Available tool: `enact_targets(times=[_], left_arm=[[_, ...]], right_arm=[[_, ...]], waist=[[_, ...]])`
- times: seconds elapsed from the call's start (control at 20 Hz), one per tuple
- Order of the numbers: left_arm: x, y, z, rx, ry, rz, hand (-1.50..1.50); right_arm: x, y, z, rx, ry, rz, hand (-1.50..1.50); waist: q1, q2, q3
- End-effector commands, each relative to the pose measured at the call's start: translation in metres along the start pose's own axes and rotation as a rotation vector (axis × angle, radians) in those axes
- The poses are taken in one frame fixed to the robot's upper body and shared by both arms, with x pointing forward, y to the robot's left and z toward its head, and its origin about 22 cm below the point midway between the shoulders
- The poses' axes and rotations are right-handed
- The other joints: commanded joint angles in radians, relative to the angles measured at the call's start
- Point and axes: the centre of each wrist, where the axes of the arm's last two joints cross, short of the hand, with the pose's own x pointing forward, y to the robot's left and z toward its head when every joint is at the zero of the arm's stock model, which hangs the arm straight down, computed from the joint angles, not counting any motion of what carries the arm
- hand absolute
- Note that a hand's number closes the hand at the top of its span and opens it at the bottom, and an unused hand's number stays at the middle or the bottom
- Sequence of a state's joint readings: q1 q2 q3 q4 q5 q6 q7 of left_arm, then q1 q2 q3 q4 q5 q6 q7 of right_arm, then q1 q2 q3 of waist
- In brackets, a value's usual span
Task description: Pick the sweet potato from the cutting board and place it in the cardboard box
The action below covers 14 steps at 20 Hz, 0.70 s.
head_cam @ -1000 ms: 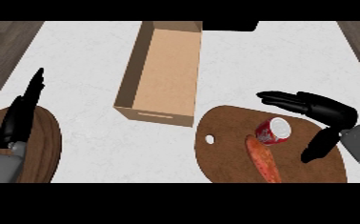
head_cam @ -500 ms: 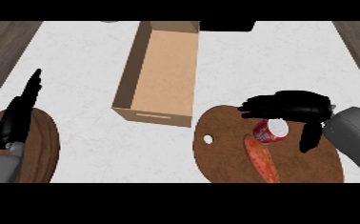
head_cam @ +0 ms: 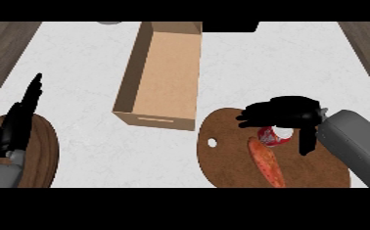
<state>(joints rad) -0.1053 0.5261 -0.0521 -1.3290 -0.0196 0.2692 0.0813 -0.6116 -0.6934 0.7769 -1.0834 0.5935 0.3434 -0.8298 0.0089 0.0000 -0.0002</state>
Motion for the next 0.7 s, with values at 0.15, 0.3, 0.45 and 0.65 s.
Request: enact_targets(times=[0.15, 0.3, 0.45, 0.65], left_arm=[[0.001, 0.002, -0.007, -0.006, 0.002, -0.003, 0.0], [-0.001, -0.008, -0.003, 0.0, 0.012, 0.016, 0.0], [-0.006, -0.007, -0.011, 0.003, 0.015, 0.005, 0.0], [0.002, 0.004, -0.005, 0.01, 0.011, -0.009, 0.0]], right_arm=[[0.001, 0.018, -0.011, 0.063, -0.031, -0.02, -1.5], [0.002, 0.015, -0.023, 0.062, -0.053, -0.039, -1.5], [0.012, 0.008, -0.024, 0.075, -0.107, -0.05, -1.5], [0.033, 0.007, -0.029, 0.098, -0.164, -0.064, -1.5]], waist=[[-0.007, 0.0, 0.0], [-0.004, 0.0, 0.0], [-0.008, 0.001, 0.0], [-0.01, -0.002, 0.0]])
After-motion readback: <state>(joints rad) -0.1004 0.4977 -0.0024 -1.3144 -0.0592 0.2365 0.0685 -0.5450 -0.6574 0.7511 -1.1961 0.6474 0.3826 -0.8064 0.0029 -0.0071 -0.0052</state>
